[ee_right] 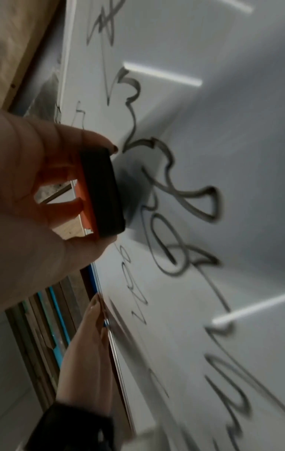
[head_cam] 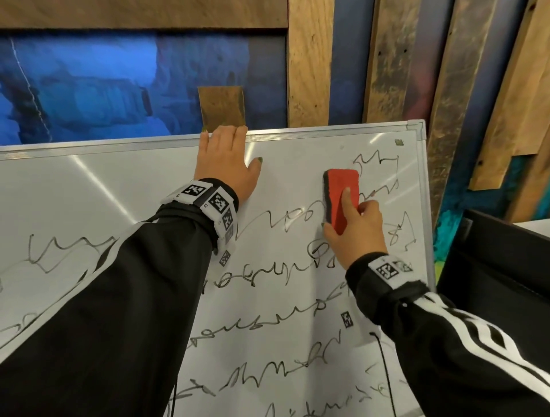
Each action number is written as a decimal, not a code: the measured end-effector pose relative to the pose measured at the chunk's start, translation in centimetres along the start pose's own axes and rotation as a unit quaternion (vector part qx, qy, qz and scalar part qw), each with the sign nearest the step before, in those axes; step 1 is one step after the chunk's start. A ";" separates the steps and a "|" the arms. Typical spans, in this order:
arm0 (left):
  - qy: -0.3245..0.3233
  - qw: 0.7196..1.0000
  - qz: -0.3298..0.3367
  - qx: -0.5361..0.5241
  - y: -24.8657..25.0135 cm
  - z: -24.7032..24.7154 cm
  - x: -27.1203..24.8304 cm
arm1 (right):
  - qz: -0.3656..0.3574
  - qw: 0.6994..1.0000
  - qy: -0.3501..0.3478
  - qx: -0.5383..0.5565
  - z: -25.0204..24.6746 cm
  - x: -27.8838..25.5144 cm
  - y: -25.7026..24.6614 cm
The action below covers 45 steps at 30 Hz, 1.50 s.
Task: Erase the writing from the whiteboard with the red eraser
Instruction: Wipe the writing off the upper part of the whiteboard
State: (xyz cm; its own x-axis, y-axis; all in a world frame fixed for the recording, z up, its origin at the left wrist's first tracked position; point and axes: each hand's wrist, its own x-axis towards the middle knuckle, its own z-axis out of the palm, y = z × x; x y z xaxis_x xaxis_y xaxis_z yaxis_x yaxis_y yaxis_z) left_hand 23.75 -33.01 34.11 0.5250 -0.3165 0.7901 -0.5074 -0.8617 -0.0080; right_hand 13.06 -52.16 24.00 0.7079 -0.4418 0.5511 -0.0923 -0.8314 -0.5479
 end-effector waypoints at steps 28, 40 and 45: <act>-0.002 1.000 0.000 -0.004 0.0 0.0 -0.1 | 0.082 0.995 0.028 -0.038 -3.4 6.1 1.9; -0.004 0.999 -0.012 -0.041 0.2 -0.2 -0.4 | 0.137 0.989 0.039 -0.029 -2.7 6.8 2.7; -0.002 0.999 -0.015 -0.042 0.2 -0.1 -0.4 | 0.144 0.989 0.029 -0.030 -2.8 6.2 3.0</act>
State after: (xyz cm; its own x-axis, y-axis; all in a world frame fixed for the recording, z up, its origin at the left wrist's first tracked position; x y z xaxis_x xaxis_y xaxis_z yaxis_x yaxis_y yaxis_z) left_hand 23.32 -33.04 33.83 0.5440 -0.2930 0.7862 -0.5472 -0.8343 0.0677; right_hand 15.23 -58.32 27.59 0.6052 -0.6803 0.4134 -0.3274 -0.6861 -0.6497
